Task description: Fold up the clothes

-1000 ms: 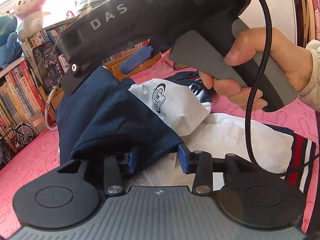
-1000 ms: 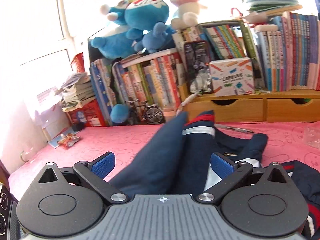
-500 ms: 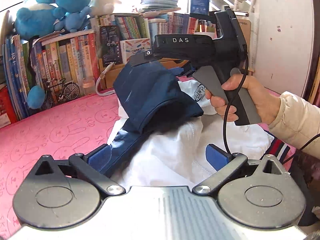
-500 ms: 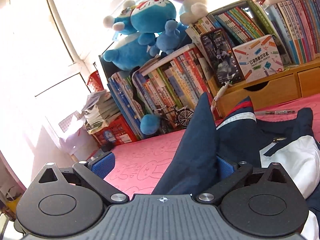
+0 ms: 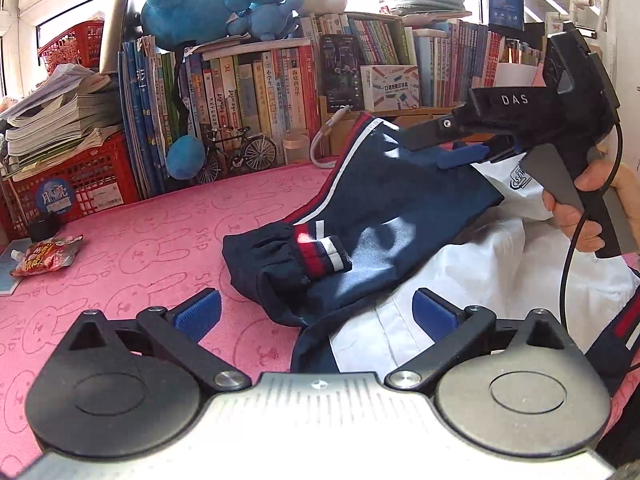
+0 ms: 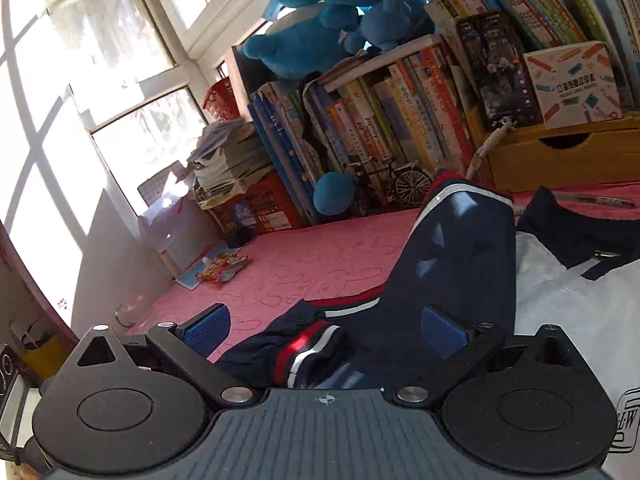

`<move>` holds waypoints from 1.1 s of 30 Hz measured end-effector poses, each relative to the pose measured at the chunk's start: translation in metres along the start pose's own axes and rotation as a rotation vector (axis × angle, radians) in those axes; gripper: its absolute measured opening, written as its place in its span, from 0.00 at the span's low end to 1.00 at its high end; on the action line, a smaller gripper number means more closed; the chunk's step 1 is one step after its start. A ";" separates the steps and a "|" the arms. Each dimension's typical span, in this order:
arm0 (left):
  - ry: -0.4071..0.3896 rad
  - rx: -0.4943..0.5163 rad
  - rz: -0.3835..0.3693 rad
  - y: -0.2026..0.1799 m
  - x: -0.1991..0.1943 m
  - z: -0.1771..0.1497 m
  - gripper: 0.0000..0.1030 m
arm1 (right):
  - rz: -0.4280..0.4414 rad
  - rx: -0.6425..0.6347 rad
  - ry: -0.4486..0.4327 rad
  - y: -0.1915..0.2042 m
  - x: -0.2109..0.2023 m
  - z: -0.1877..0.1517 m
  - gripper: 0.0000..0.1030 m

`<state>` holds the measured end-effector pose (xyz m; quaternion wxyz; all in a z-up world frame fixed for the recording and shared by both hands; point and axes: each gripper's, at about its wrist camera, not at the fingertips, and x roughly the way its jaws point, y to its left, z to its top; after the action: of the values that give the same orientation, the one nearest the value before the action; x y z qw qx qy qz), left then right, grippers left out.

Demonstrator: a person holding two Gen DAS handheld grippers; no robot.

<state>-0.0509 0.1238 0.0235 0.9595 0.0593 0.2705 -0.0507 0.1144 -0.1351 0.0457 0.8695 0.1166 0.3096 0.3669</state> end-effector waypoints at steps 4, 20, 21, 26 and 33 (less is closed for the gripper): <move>-0.001 -0.066 0.064 0.020 0.027 0.016 1.00 | -0.054 -0.017 0.007 -0.015 0.003 -0.022 1.00; 0.139 -0.016 0.106 -0.005 0.134 0.019 0.80 | -0.070 -0.019 -0.036 -0.025 0.012 -0.060 1.00; 0.131 -0.021 0.147 0.002 0.132 0.020 0.77 | -0.061 -0.010 -0.041 -0.027 0.011 -0.060 1.00; 0.101 -0.101 0.331 0.049 0.120 0.026 0.69 | -0.011 0.034 -0.104 -0.033 0.001 -0.060 1.00; 0.128 -0.420 0.424 0.140 0.088 0.009 0.67 | 0.054 0.086 -0.205 -0.040 -0.016 -0.060 1.00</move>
<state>0.0465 0.2549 -0.0028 0.9209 -0.0822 0.3168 0.2118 0.0906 -0.1758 -0.0111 0.8806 0.1990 0.2314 0.3625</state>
